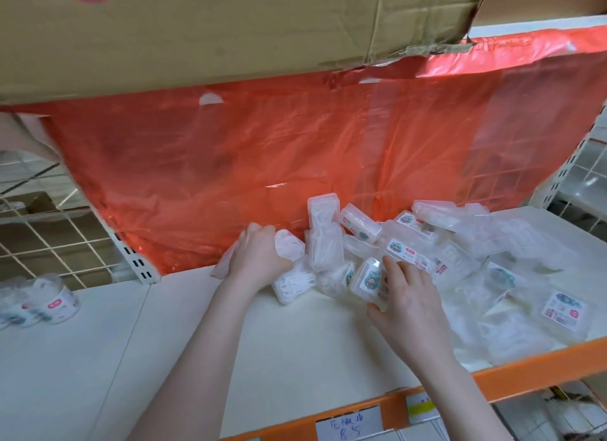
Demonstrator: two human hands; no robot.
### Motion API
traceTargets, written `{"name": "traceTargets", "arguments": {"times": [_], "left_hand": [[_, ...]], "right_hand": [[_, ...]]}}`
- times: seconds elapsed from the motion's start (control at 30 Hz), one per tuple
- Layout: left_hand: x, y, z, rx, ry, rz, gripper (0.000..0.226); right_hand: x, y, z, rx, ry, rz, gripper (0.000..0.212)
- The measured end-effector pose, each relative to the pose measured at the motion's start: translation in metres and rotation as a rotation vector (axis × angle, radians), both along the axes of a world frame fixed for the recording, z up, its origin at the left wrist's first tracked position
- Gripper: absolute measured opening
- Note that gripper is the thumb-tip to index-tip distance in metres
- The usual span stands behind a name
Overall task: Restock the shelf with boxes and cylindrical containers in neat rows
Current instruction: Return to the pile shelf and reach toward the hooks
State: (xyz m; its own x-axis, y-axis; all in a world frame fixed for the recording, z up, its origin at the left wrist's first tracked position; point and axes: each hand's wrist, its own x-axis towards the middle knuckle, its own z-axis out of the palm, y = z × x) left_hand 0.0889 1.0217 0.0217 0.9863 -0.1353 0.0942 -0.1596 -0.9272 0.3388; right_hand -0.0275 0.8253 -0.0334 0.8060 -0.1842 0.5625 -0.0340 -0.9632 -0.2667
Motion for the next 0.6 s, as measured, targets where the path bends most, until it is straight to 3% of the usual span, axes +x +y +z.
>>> {"name": "traceTargets", "arguments": {"times": [0.1, 0.23, 0.4, 0.6], "left_hand": [[-0.022, 0.017, 0.0, -0.055, -0.043, 0.062, 0.031], [-0.057, 0.044, -0.006, -0.11, -0.068, 0.124, 0.064], [-0.102, 0.073, -0.016, -0.112, -0.071, 0.256, 0.06], [-0.152, 0.099, -0.02, -0.082, -0.043, 0.329, 0.071]], "right_hand": [[0.002, -0.001, 0.002, 0.01, 0.006, 0.042, 0.067], [0.006, 0.002, 0.004, 0.018, 0.017, 0.131, 0.069], [0.007, 0.011, 0.001, -0.007, 0.069, 0.286, 0.071], [0.001, 0.034, -0.004, -0.001, 0.138, 0.436, 0.074]]}}
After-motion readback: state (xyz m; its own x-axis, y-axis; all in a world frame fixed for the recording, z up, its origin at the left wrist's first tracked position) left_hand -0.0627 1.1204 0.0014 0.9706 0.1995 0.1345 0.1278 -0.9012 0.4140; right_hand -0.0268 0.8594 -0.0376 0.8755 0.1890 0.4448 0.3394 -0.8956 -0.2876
